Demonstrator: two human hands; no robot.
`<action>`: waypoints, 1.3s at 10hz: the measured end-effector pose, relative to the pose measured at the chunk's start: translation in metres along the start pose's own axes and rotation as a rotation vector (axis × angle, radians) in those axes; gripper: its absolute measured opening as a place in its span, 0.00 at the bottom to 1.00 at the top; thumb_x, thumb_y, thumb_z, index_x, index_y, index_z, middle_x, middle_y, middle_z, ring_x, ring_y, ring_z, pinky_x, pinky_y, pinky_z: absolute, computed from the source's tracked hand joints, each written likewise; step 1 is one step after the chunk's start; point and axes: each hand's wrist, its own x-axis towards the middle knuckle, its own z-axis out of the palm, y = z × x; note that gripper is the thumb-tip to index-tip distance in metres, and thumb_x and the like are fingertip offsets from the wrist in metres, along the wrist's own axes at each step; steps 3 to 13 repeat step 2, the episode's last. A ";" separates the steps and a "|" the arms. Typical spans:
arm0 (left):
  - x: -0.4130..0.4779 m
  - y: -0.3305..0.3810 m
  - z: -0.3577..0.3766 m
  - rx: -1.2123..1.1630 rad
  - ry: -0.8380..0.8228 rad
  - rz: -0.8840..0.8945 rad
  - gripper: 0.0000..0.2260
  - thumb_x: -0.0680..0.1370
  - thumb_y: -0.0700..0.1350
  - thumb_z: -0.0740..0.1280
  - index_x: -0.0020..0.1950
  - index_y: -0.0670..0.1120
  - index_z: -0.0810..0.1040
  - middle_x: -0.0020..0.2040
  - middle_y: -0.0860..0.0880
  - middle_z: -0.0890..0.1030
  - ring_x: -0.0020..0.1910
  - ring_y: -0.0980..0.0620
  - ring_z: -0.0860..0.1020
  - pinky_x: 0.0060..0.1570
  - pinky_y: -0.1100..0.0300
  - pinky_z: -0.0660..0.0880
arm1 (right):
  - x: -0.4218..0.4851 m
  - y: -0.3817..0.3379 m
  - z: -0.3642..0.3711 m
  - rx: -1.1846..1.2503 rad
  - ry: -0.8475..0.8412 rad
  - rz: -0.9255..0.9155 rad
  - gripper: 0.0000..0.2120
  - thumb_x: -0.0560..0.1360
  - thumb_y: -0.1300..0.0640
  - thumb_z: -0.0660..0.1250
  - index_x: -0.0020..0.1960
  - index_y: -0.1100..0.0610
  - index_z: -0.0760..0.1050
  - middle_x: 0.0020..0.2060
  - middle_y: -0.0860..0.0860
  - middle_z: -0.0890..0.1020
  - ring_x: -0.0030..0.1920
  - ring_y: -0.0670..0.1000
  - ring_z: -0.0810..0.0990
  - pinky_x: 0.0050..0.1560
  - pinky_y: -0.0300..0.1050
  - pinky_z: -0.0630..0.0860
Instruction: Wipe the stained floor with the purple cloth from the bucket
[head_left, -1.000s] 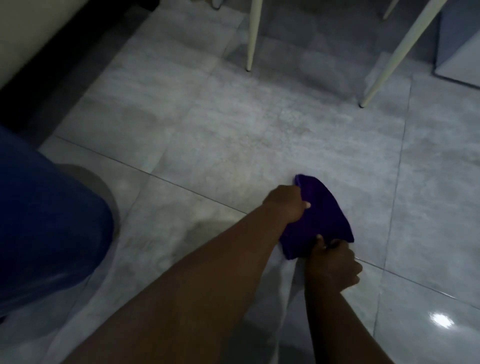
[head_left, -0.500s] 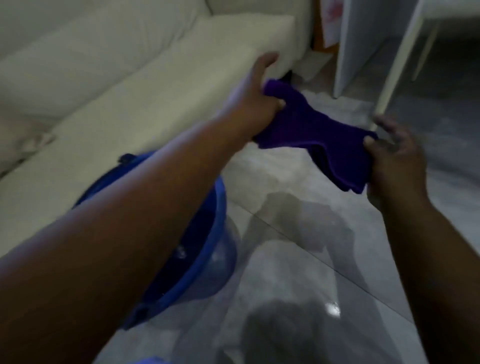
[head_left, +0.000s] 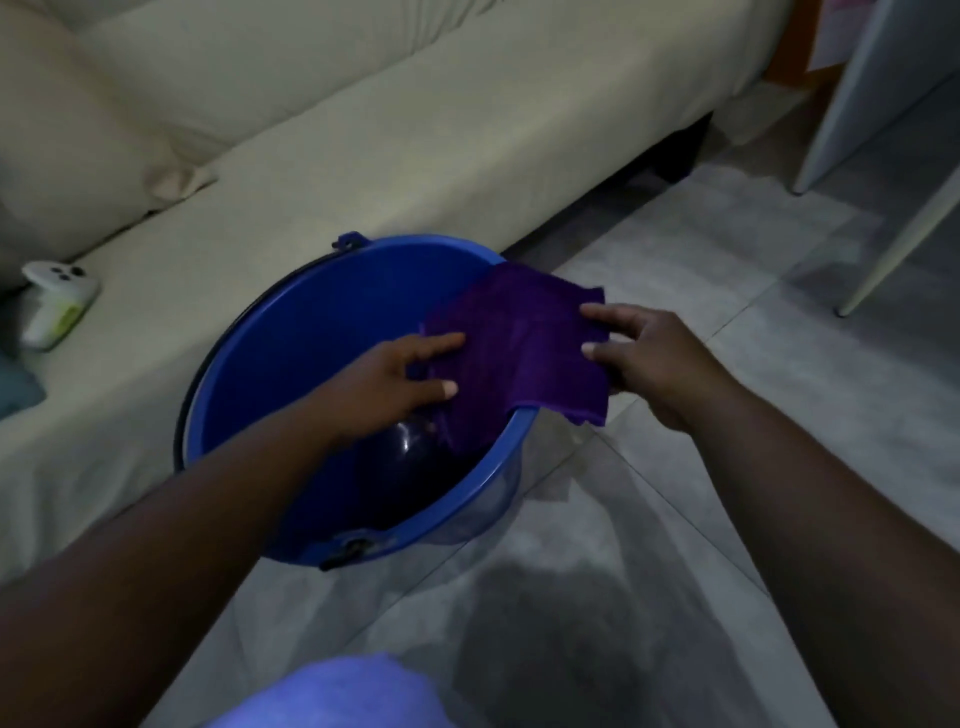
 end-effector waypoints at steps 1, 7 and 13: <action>0.012 0.000 0.004 0.030 -0.135 -0.064 0.26 0.78 0.43 0.68 0.74 0.58 0.68 0.70 0.52 0.74 0.60 0.56 0.79 0.52 0.65 0.80 | 0.001 0.018 -0.001 -0.166 0.031 -0.037 0.23 0.77 0.65 0.68 0.71 0.53 0.73 0.67 0.50 0.76 0.37 0.49 0.83 0.35 0.40 0.79; 0.028 0.010 0.002 0.311 -0.051 -0.081 0.23 0.79 0.48 0.67 0.74 0.56 0.69 0.67 0.50 0.77 0.61 0.52 0.78 0.66 0.53 0.74 | -0.005 0.031 -0.012 -0.214 0.143 -0.031 0.22 0.77 0.62 0.69 0.69 0.53 0.74 0.63 0.47 0.76 0.37 0.50 0.85 0.40 0.45 0.83; 0.028 0.010 0.002 0.311 -0.051 -0.081 0.23 0.79 0.48 0.67 0.74 0.56 0.69 0.67 0.50 0.77 0.61 0.52 0.78 0.66 0.53 0.74 | -0.005 0.031 -0.012 -0.214 0.143 -0.031 0.22 0.77 0.62 0.69 0.69 0.53 0.74 0.63 0.47 0.76 0.37 0.50 0.85 0.40 0.45 0.83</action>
